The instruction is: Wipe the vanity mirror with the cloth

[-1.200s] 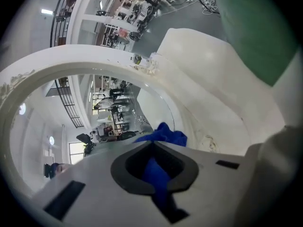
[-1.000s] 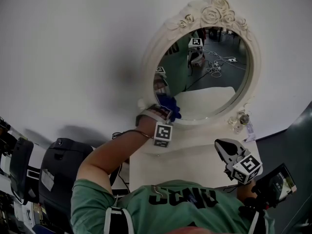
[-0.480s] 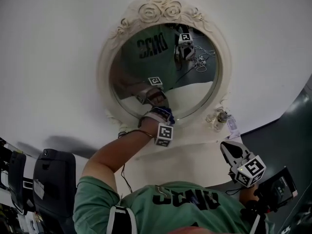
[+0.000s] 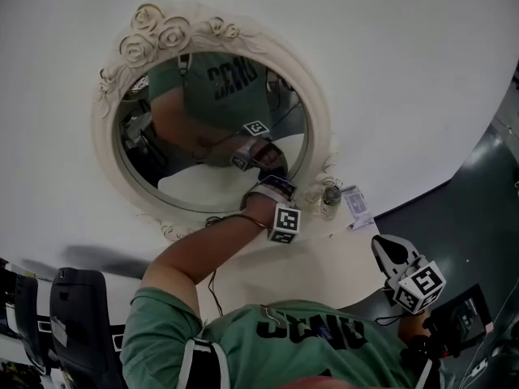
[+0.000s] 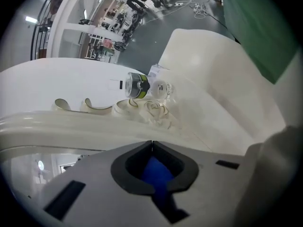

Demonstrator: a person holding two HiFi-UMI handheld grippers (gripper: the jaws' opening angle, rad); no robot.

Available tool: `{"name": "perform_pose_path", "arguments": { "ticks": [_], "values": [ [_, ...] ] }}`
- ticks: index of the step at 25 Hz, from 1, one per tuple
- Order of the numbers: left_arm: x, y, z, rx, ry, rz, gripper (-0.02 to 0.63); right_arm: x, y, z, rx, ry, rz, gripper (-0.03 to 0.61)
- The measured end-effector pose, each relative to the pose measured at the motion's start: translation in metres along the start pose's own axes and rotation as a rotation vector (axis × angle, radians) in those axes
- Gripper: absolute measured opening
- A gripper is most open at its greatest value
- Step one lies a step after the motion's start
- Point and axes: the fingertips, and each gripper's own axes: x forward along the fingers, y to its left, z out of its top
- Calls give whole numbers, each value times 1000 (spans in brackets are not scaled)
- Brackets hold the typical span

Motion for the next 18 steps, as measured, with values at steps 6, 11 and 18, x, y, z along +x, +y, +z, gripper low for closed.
{"name": "perform_pose_path", "arguments": {
  "ticks": [6,11,18],
  "values": [
    [1,1,2,16,-2,0,15,-1,-15,-2,15,-10,5,12],
    [-13,-2,-6,-25,-13,23,15,18,1,8,-18,-23,51,12],
    [-72,-40,-67,-90,6,58,15,50,56,21,-58,-23,101,12]
  ]
}}
